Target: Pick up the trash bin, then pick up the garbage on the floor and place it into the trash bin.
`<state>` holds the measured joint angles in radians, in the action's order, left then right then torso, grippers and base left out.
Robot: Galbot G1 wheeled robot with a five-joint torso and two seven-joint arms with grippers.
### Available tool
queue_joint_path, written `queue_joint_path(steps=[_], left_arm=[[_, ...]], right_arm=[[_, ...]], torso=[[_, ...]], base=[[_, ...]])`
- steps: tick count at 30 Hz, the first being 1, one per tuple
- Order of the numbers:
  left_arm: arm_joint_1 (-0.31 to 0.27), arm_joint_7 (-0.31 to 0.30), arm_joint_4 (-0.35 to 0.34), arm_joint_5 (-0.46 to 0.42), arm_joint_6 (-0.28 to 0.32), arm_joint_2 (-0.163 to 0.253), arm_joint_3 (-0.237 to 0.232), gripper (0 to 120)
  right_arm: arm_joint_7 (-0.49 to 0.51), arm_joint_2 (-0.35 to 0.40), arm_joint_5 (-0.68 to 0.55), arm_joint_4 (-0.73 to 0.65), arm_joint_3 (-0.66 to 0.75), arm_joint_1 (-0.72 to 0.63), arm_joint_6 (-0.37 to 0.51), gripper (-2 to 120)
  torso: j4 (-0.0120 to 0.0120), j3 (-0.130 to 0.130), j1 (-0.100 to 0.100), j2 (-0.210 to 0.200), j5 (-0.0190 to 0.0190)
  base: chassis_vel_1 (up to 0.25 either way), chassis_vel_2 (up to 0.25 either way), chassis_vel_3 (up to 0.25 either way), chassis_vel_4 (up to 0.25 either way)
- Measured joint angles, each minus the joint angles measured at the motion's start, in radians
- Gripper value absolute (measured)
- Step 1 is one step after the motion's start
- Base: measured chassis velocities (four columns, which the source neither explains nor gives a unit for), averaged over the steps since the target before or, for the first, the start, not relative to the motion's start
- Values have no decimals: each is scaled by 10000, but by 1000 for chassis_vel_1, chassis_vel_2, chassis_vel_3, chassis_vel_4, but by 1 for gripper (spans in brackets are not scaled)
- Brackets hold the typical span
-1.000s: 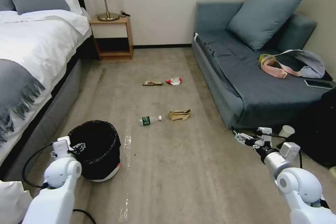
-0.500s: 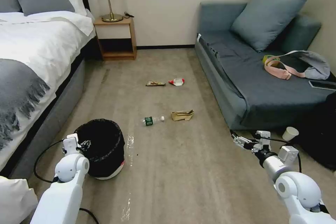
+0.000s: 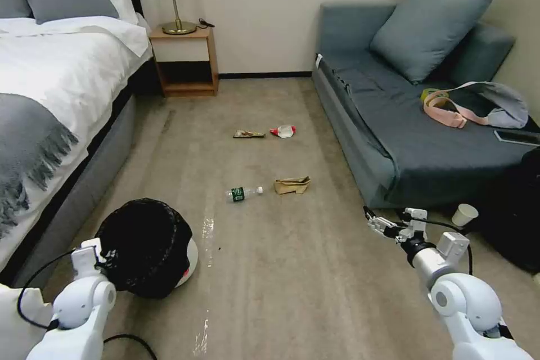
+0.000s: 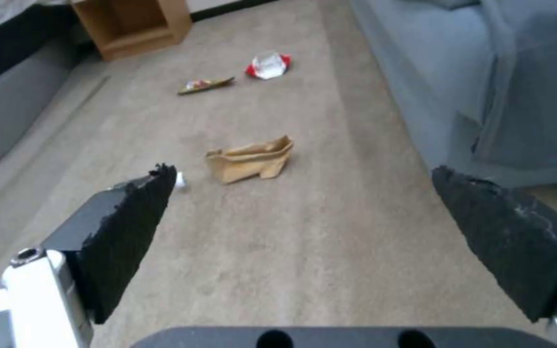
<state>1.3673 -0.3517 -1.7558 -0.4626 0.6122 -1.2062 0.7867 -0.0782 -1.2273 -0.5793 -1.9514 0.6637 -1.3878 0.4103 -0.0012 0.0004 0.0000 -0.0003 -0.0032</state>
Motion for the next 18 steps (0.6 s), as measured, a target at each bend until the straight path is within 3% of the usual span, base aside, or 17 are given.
queue_joint_path(steps=[5, 11, 18], left_arm=[[246, -37, -492, -32, -77, -76, 238, 9], [363, -64, -722, -35, -134, -172, 385, 8], [642, -195, -1821, 395, -217, -326, 679, 3]], right_arm=[[-29, -208, 108, -56, -170, -83, -29, 100], [-49, -237, 162, -45, -254, -132, -104, 100], [-236, -203, 348, 61, -291, -205, -262, 100]], torso=[[7, -2, 0, 0, 23], [10, -3, 0, 0, 26], [14, -3, 0, 1, 29]], base=[[0, 0, 0, 0], [0, 0, 0, 0], [0, 0, 0, 0]])
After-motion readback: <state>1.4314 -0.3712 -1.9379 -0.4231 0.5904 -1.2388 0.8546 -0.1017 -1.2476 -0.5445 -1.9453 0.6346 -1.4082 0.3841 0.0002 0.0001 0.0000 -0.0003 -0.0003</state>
